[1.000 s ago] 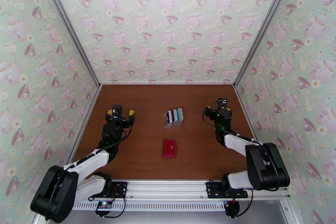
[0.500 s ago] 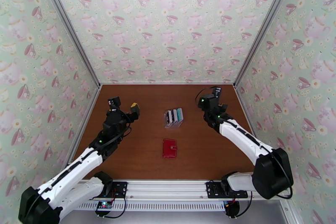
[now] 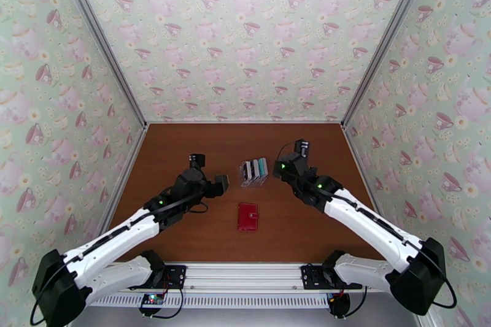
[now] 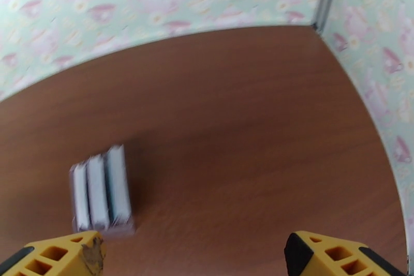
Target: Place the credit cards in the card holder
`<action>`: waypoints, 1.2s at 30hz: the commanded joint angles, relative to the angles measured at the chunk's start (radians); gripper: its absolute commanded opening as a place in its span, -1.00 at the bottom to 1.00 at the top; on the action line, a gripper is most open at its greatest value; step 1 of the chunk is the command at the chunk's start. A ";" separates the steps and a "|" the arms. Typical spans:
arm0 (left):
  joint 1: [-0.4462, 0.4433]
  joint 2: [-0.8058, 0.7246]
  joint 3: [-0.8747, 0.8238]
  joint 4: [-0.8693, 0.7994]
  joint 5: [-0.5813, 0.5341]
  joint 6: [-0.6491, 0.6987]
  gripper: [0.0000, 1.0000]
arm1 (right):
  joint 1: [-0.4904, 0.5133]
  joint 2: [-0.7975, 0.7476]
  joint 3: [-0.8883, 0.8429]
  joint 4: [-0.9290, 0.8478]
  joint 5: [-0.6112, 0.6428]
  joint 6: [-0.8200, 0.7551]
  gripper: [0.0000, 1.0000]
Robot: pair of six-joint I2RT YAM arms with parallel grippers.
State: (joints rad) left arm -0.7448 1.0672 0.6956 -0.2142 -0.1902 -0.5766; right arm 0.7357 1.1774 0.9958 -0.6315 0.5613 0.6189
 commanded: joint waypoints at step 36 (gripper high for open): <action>-0.287 0.311 -0.280 0.445 0.205 -0.418 -0.10 | 0.383 0.292 -0.029 -0.018 -0.188 0.317 0.08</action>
State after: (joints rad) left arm -1.0206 1.4082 0.4278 0.2722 0.0463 -0.9733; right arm 1.1137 1.4406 0.9611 -0.6548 0.3916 0.9249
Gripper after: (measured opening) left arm 0.459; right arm 0.544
